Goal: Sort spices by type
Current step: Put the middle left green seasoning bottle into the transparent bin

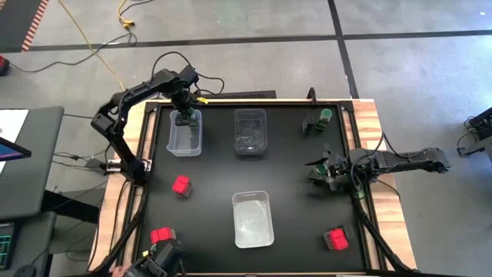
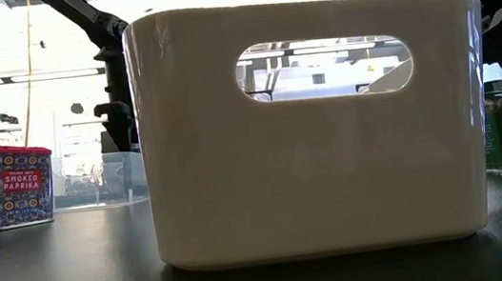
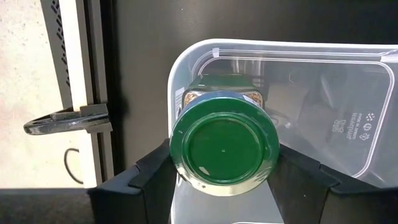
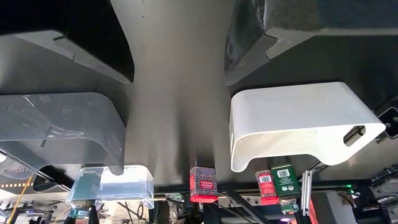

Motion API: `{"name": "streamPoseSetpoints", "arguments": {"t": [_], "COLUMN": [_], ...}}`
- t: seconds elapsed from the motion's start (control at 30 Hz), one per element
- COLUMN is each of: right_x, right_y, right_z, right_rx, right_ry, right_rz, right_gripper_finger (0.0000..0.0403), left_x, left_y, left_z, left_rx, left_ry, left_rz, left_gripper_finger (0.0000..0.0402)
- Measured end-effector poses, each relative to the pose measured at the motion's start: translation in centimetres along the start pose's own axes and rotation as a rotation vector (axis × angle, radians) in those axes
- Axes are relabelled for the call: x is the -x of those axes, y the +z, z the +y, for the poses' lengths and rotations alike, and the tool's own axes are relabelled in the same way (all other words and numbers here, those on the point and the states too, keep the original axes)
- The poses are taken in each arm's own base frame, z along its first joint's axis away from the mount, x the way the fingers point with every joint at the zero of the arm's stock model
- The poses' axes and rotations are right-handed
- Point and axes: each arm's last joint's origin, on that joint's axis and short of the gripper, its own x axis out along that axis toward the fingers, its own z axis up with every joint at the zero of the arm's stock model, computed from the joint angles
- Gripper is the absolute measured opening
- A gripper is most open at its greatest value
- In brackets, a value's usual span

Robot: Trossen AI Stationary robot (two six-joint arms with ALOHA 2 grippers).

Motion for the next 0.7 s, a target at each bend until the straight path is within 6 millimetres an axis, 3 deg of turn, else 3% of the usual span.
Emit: {"name": "streamPoseSetpoints", "arguments": {"t": [0.43, 0.7], "right_x": [0.0, 0.0], "right_y": [-0.01, -0.01], "right_z": [0.0, 0.0], "right_rx": [0.0, 0.0], "right_ry": [0.0, 0.0], "right_rz": [0.0, 0.001], "right_gripper_finger": [0.0277, 0.0277], "left_x": [0.0, 0.01], "left_y": [0.01, -0.08], "left_z": [-0.01, 0.07], "left_rx": [-0.002, -0.001], "left_ry": [0.0, 0.028], "left_rz": [0.0, 0.033], "left_gripper_finger": [0.0224, 0.0256]}}
